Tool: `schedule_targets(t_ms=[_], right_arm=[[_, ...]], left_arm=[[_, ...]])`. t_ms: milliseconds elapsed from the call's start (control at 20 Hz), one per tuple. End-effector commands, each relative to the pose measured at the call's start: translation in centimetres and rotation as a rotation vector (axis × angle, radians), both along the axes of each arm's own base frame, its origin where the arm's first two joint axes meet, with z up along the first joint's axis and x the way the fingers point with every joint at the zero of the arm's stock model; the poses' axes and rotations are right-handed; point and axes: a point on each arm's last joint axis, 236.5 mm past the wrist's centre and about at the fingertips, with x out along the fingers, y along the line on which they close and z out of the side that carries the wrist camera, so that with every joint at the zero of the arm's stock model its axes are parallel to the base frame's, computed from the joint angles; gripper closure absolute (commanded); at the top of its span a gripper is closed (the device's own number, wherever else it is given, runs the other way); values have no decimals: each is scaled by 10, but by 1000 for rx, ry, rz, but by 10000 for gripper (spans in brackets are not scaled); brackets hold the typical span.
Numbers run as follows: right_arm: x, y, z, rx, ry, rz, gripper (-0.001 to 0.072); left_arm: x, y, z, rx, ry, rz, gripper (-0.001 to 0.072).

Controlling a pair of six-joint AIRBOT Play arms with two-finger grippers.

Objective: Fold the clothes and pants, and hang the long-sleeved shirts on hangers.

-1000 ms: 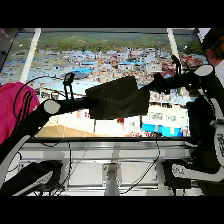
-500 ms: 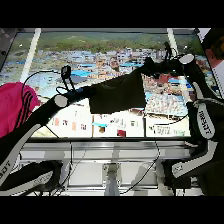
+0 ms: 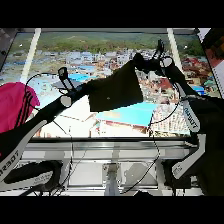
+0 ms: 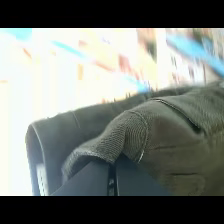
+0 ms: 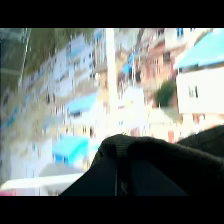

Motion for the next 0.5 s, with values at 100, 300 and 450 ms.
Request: schedule_targets(t_ms=[100, 300, 450], right_arm=[[26, -24, 0, 3, -60, -149, 252], [-1, -43, -20, 22, 93, -40, 250], [-50, -80, -38, -1, 280, 139, 232]], left_arm=[[23, 26, 13, -42, -90, 148, 351], [20, 24, 21, -52, -89, 132, 238], [10, 16, 63, 26, -182, 26, 237]])
